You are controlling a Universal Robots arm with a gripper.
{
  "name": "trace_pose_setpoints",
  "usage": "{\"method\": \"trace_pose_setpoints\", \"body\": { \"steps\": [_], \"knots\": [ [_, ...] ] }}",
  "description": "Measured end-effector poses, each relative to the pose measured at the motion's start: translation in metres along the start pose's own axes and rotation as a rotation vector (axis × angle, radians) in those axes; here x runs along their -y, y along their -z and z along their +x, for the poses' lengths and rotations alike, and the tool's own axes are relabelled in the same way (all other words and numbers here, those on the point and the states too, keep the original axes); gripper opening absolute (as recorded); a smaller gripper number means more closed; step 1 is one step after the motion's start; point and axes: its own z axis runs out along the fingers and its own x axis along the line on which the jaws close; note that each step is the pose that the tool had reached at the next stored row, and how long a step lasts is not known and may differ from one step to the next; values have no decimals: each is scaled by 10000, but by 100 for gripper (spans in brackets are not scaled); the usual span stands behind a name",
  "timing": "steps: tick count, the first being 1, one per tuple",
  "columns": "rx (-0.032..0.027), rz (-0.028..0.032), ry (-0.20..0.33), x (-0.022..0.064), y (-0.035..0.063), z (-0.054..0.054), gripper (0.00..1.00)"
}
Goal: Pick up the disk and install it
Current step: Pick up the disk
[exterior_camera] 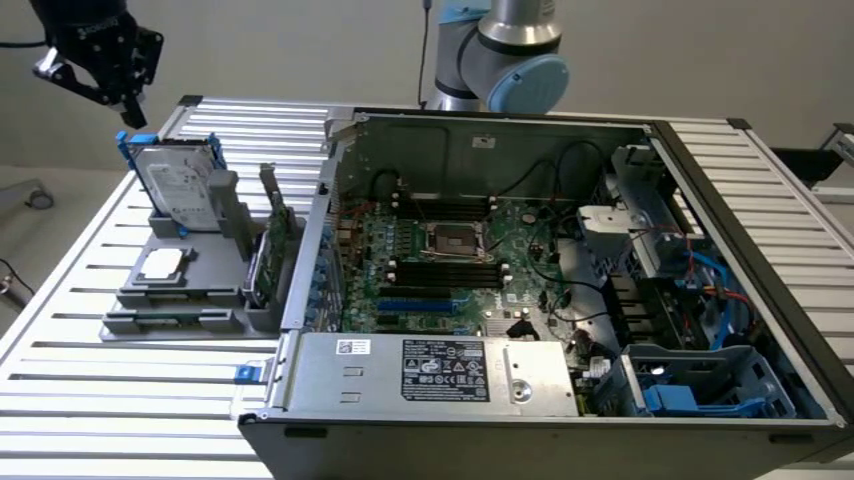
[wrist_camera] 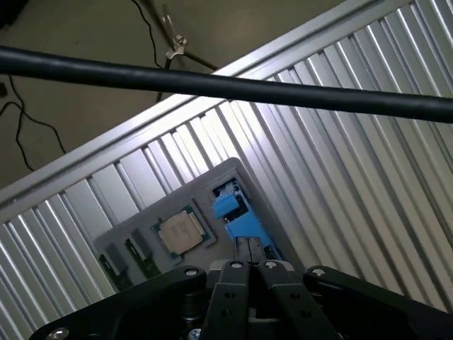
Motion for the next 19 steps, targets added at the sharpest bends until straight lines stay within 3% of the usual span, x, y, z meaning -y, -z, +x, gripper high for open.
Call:
{"method": "trace_pose_setpoints", "body": {
  "steps": [19],
  "knots": [
    [-154,54,3457,0,0,0,11]
  ]
}}
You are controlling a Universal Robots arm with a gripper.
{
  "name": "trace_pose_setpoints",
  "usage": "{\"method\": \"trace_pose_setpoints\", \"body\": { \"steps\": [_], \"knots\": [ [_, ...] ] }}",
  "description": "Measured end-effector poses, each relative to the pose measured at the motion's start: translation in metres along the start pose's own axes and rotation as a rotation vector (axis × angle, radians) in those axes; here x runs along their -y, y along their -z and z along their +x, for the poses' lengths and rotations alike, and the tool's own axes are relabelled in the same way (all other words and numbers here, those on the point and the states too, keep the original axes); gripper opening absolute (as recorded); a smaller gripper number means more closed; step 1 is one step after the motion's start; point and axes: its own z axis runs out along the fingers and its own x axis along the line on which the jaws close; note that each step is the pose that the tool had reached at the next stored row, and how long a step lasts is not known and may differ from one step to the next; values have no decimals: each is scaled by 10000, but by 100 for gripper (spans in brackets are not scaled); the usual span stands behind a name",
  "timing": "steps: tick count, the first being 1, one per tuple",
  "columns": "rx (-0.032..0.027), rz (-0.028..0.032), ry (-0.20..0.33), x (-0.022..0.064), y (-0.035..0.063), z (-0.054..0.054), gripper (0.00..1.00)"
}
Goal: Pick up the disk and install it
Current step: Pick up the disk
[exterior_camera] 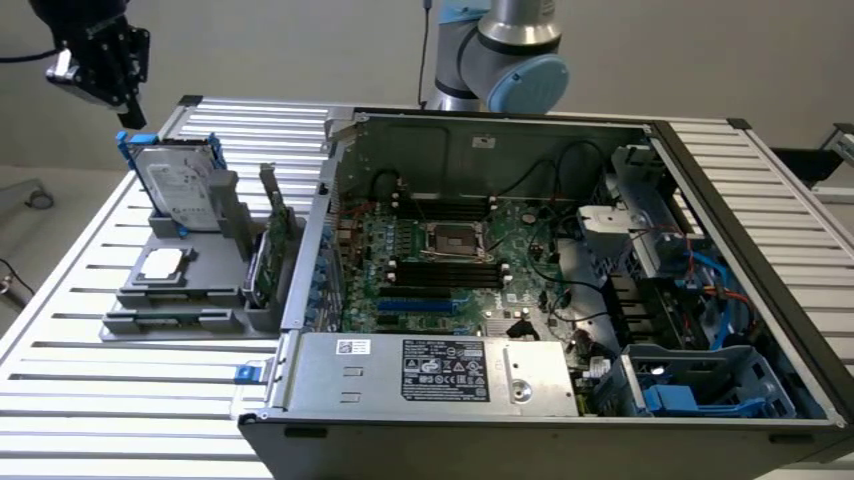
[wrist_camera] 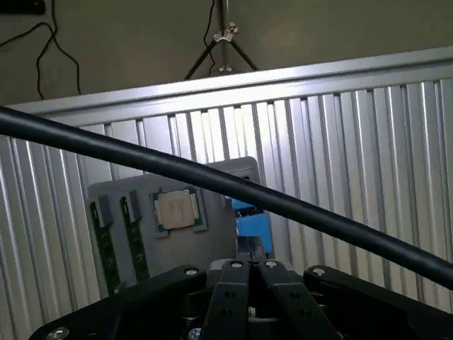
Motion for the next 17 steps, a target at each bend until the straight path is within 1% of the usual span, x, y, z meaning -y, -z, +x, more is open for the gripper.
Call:
{"method": "trace_pose_setpoints", "body": {
  "steps": [7,12,15,16,17],
  "knots": [
    [-53,20,1252,0,0,0,11],
    [-83,64,2005,0,-1,-4,11],
    [-98,111,2364,-2,-1,-13,11],
    [-102,140,2471,-2,-3,-17,11],
    [-106,184,2560,-3,-4,-22,11]
  ]
}}
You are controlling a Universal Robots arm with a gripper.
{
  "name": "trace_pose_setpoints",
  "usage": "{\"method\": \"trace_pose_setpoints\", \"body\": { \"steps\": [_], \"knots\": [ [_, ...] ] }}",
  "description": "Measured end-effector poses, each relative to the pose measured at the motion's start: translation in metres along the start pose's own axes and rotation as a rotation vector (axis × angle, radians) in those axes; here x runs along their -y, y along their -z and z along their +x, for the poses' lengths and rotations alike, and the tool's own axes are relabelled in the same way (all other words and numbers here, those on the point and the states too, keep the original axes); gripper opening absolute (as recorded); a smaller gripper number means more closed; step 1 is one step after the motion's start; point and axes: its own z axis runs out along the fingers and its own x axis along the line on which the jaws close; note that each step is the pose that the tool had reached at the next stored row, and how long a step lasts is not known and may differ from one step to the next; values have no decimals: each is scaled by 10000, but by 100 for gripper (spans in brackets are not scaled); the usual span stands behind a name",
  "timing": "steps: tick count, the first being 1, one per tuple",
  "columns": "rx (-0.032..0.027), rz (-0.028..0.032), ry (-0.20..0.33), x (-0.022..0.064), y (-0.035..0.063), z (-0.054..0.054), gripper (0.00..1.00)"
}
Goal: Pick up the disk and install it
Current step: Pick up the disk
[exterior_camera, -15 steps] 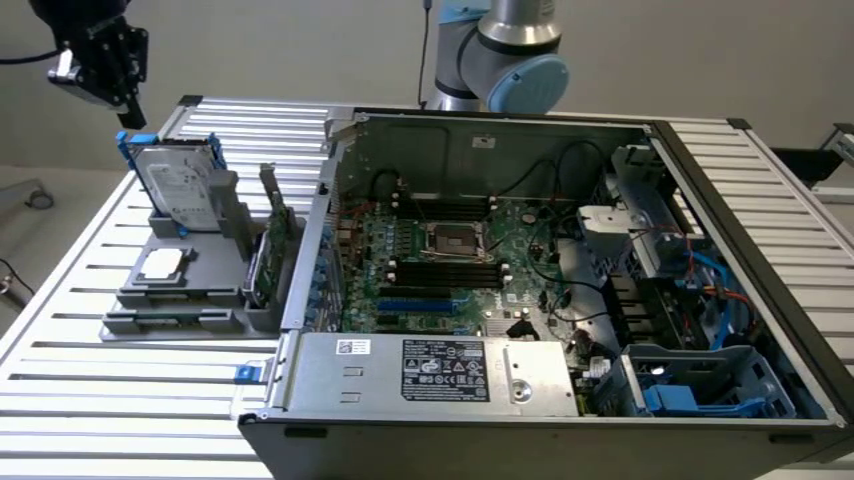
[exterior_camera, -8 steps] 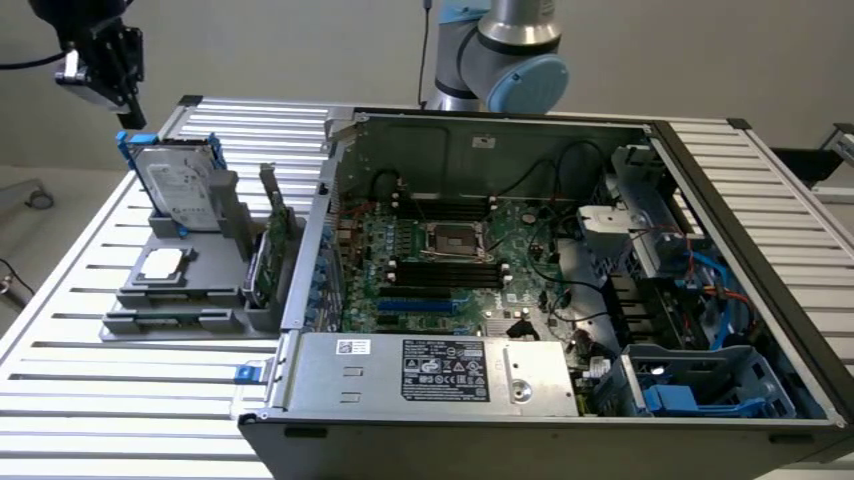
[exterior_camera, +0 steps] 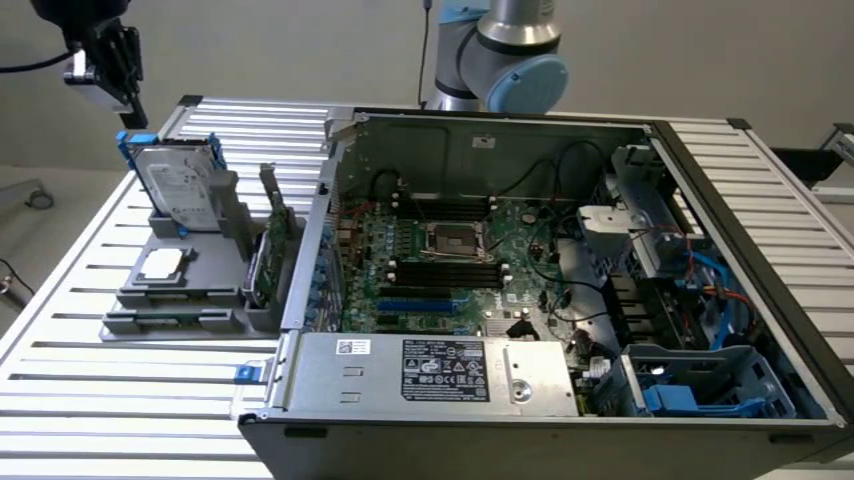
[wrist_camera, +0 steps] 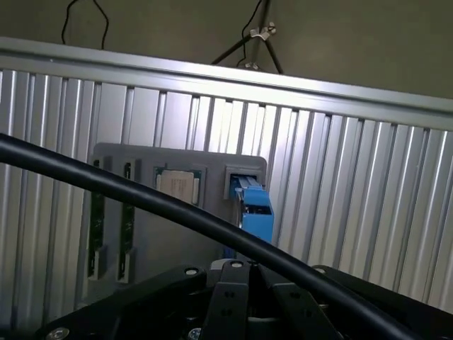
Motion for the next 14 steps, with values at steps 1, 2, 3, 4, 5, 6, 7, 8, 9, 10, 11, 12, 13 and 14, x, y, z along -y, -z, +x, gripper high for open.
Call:
{"method": "trace_pose_setpoints", "body": {
  "steps": [1,2,3,4,5,6,7,8,9,10,11,12,13,14],
  "knots": [
    [-11,66,71,1,-3,-7,11],
    [-21,140,113,3,-8,-18,11],
    [-27,195,139,1,-12,-28,11],
    [-33,238,146,-11,-15,-34,11],
    [-36,265,145,-25,-16,-40,11],
    [-36,268,146,-41,-17,-46,11],
    [-36,268,145,-54,-17,-48,11],
    [-37,269,146,-63,-18,-49,11],
    [-36,269,146,-72,-18,-50,11],
    [-37,269,145,-81,-18,-51,11],
    [-37,269,146,-89,-18,-52,11],
    [-37,270,146,-91,-19,-52,11],
    [-37,270,147,-92,-19,-52,11],
    [-37,269,147,-93,-18,-53,11]
  ]
}}
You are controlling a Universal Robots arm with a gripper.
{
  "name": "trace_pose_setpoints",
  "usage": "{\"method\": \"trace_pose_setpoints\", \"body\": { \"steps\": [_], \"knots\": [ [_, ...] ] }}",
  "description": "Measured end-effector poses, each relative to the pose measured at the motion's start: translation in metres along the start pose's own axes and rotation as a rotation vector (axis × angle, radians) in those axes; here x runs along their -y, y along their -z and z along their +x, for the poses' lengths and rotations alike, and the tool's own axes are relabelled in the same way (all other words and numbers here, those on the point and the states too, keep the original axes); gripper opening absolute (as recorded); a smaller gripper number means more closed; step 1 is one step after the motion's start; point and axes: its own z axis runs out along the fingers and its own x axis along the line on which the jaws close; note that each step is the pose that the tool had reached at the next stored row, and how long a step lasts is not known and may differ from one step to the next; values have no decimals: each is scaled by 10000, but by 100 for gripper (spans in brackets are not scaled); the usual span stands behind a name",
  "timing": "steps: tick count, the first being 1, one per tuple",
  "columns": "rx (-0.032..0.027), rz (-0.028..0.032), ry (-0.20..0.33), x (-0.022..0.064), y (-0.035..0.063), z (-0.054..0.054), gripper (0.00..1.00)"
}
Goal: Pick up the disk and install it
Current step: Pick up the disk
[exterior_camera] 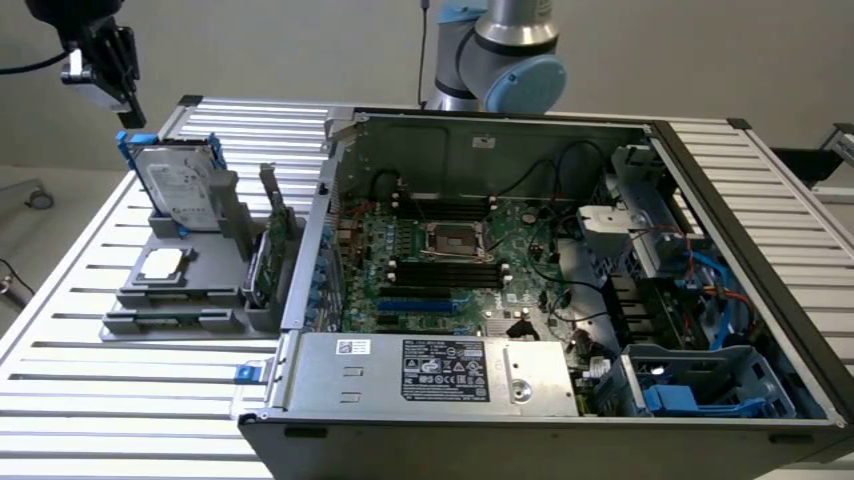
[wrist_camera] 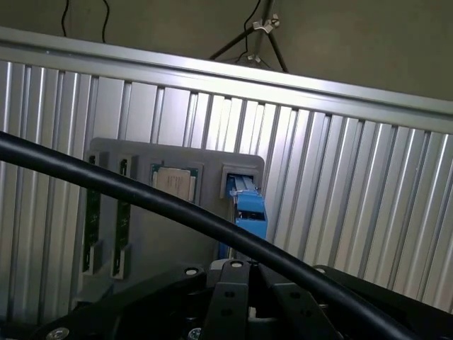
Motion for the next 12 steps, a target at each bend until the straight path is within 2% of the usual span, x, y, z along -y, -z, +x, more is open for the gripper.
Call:
{"method": "trace_pose_setpoints", "body": {
  "steps": [1,2,3,6,7,10,12],
  "knots": [
    [0,0,-1,-2,0,-1,12],
    [0,0,-1,-2,0,-1,17],
    [0,0,-1,-3,0,-1,17],
    [0,1,-1,-4,0,-1,36],
    [0,1,-1,-4,0,-1,36],
    [0,0,-1,-4,-1,-1,53],
    [0,0,-1,-4,-4,-1,53]
  ]
}}
